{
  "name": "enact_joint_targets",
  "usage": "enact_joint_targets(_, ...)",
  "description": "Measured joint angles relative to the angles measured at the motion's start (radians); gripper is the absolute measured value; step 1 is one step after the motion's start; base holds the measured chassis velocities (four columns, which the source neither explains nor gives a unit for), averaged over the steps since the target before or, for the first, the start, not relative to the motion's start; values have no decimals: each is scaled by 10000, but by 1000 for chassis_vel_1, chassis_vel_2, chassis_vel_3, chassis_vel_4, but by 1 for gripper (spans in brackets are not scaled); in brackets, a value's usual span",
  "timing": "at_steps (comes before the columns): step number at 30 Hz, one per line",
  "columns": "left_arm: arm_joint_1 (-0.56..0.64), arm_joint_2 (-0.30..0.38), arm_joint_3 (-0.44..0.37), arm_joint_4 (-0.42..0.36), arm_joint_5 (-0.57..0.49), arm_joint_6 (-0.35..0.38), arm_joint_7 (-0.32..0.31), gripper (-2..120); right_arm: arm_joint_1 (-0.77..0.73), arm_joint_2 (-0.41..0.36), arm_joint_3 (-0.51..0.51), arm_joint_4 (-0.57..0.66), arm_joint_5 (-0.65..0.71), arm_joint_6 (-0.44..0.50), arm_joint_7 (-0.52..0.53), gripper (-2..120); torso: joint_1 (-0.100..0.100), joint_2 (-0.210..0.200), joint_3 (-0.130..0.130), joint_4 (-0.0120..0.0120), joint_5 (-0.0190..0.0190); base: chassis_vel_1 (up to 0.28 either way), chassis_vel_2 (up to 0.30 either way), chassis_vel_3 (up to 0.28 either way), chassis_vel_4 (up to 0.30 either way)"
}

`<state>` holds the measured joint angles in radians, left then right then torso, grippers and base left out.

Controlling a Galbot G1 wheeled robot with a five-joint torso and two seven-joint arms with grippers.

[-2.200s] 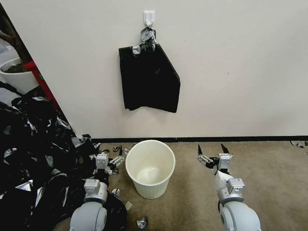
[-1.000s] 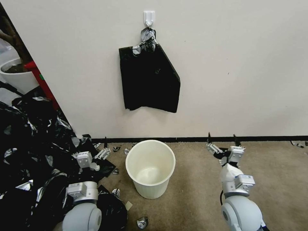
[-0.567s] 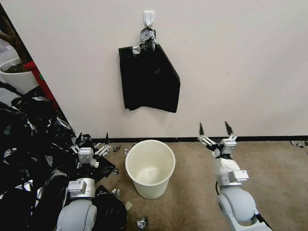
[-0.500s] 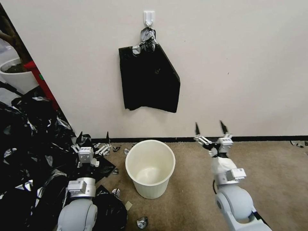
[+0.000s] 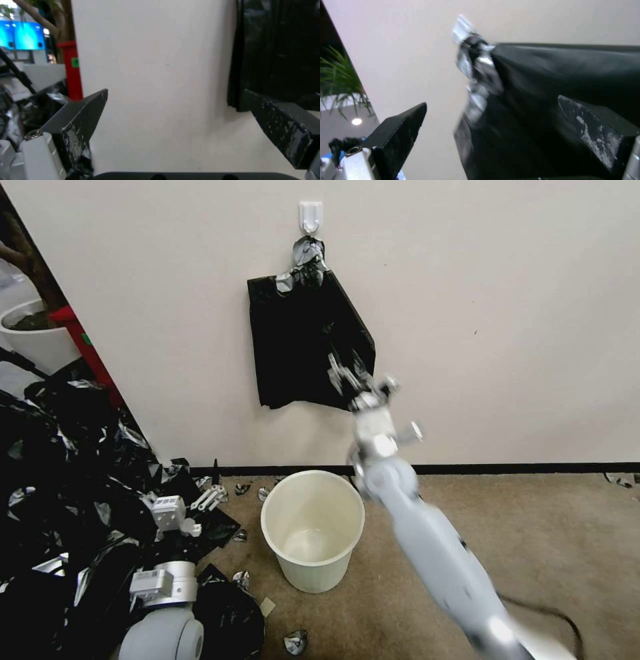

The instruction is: Place a trash bag onto the trash bin.

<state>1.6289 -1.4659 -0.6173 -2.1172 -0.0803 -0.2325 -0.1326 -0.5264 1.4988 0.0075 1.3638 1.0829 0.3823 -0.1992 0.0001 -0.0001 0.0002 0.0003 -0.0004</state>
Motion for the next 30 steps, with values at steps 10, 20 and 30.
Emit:
enact_joint_targets(10,241,-81,-226,-433,17,-70,-171,100,1474,716,-30,-1466,-650,100,141,100,0,0,-1,-4,4,0,0,0,0)
enact_joint_targets(20,323,-217,-203,-420,271,-284,-211,100,1840,908,-156,-1658,-889,95,69,100,0,0,-2,-5,4,0,0,0,0)
enact_joint_targets(30,455,-387,-165,-381,537,-480,-242,100,2163,1043,-140,-1929,-874,106,-84,83,0,0,-2,-3,4,0,0,0,0)
